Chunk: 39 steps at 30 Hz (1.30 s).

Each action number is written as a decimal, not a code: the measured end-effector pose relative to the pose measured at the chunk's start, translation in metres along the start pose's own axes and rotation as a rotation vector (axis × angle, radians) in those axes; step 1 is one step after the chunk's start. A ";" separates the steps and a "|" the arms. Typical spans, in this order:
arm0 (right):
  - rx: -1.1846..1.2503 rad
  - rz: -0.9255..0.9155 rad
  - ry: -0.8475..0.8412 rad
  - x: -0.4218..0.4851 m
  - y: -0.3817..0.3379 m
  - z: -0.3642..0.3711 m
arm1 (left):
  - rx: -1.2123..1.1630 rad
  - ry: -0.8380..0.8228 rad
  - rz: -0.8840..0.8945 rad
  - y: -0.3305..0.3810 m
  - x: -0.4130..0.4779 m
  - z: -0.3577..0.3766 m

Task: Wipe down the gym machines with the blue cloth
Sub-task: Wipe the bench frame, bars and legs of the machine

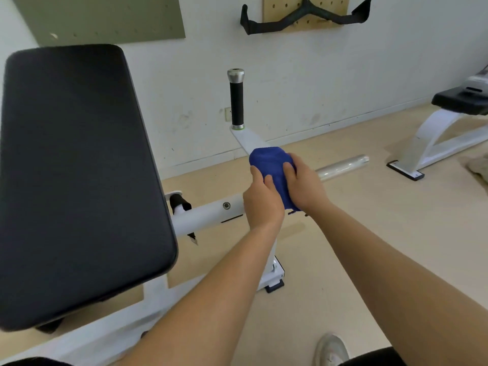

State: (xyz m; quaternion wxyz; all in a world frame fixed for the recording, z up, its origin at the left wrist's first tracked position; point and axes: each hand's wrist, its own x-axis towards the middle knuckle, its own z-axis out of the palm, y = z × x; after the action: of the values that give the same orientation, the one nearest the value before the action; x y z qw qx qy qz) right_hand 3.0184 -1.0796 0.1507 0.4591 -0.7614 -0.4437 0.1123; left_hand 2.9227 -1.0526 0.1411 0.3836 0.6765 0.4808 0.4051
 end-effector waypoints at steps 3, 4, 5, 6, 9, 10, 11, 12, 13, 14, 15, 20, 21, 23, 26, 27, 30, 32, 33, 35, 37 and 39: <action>0.022 0.004 0.106 -0.018 0.019 0.015 | 0.001 0.014 0.098 -0.023 -0.005 0.002; 0.024 -0.006 0.126 -0.021 0.025 0.019 | 0.015 0.012 0.123 -0.029 -0.004 0.003; 0.028 -0.019 0.138 -0.023 0.030 0.022 | 0.025 0.015 0.142 -0.034 -0.001 0.003; 0.032 -0.026 0.145 -0.023 0.033 0.023 | 0.026 0.023 0.155 -0.038 0.001 0.004; -0.020 -0.040 0.165 -0.018 0.034 0.018 | 0.039 0.053 0.180 -0.048 0.004 0.005; -0.042 -0.041 0.168 -0.017 0.036 0.017 | 0.054 0.054 0.189 -0.052 0.002 0.005; -0.057 -0.032 0.168 -0.018 0.039 0.017 | 0.072 0.051 0.197 -0.056 -0.001 0.005; -0.060 -0.020 0.167 -0.020 0.043 0.017 | 0.086 0.047 0.205 -0.059 -0.005 0.005; -0.065 -0.011 0.167 -0.023 0.047 0.017 | 0.096 0.040 0.208 -0.062 -0.008 0.005; -0.083 -0.008 0.170 -0.025 0.051 0.018 | 0.099 0.032 0.207 -0.063 -0.010 0.005; -0.115 -0.004 0.169 -0.027 0.054 0.018 | 0.101 0.025 0.198 -0.065 -0.011 0.005; -0.148 0.080 0.124 -0.029 0.054 0.027 | 0.112 -0.049 0.113 -0.072 -0.010 0.002; -0.085 0.099 0.137 -0.029 0.050 0.027 | 0.070 -0.055 0.107 -0.071 -0.010 0.002; 0.101 0.142 0.185 -0.029 0.039 0.027 | -0.025 -0.038 0.114 -0.066 -0.007 0.003; 0.250 0.096 0.251 -0.028 0.026 0.029 | -0.121 -0.018 0.183 -0.054 -0.003 0.006; 0.276 0.065 0.238 -0.029 0.022 0.029 | -0.159 -0.025 0.209 -0.052 -0.004 0.006; 0.377 0.001 0.155 -0.028 0.021 0.032 | -0.239 -0.056 0.235 -0.048 -0.005 0.007; 0.381 -0.015 0.118 -0.021 0.023 0.032 | -0.238 -0.059 0.213 -0.048 0.003 0.011; 0.362 -0.018 0.102 -0.017 0.024 0.032 | -0.224 -0.050 0.203 -0.048 0.009 0.014; 0.313 -0.011 0.076 -0.007 0.028 0.032 | -0.174 -0.034 0.204 -0.048 0.020 0.017; 0.237 -0.001 0.060 0.000 0.033 0.034 | -0.118 -0.025 0.223 -0.049 0.026 0.021; 0.167 0.002 0.060 0.005 0.039 0.040 | -0.092 -0.019 0.223 -0.052 0.027 0.025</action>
State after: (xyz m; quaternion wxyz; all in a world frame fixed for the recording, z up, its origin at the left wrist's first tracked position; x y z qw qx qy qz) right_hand 3.0203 -1.0587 0.0981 0.5341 -0.7240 -0.4179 0.1266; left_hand 2.9338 -1.0174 0.0890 0.3713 0.7112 0.3799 0.4604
